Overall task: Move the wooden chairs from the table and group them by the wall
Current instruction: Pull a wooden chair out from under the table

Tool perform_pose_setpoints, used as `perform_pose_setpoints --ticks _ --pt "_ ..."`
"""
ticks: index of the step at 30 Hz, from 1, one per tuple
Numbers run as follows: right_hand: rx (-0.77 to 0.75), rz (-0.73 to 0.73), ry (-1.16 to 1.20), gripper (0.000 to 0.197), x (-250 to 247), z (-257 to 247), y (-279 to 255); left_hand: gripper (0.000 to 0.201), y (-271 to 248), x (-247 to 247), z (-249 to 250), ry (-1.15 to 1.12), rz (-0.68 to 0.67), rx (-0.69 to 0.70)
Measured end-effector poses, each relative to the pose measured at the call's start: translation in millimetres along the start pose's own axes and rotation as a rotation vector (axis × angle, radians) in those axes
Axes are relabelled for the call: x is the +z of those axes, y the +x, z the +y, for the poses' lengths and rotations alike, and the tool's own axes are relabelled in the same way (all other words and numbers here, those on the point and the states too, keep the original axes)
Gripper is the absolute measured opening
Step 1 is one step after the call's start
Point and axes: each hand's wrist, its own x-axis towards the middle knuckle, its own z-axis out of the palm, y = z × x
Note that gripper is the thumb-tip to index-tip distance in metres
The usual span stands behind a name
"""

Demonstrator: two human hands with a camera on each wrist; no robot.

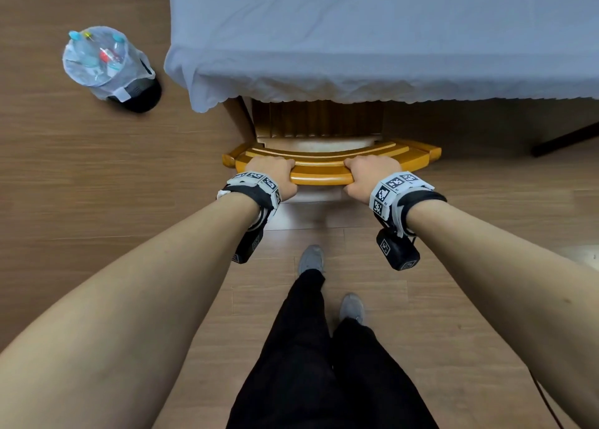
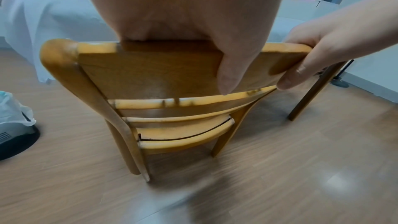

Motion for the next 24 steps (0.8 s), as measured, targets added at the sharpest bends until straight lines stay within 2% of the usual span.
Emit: perform_pose_setpoints --ticks 4,8,16,22,24 --pt "-0.047 -0.007 0.001 0.027 20.8 -2.9 -17.4 0.033 -17.8 21.1 5.6 0.015 -0.014 0.041" --pt "-0.07 -0.021 0.026 0.024 36.4 -5.5 -32.2 0.037 -33.1 36.5 11.9 0.025 -0.021 0.052" --pt "-0.1 -0.047 0.035 0.04 67.8 -11.8 -64.0 0.053 -62.2 69.8 26.2 0.063 -0.057 0.057" --pt "-0.12 -0.057 -0.033 0.059 118.8 -17.6 -106.8 0.062 -103.5 123.4 55.3 0.083 -0.044 0.022" --pt "-0.131 -0.06 -0.053 0.06 136.0 -17.4 -124.0 0.064 -119.2 142.2 67.4 0.083 -0.034 0.017"
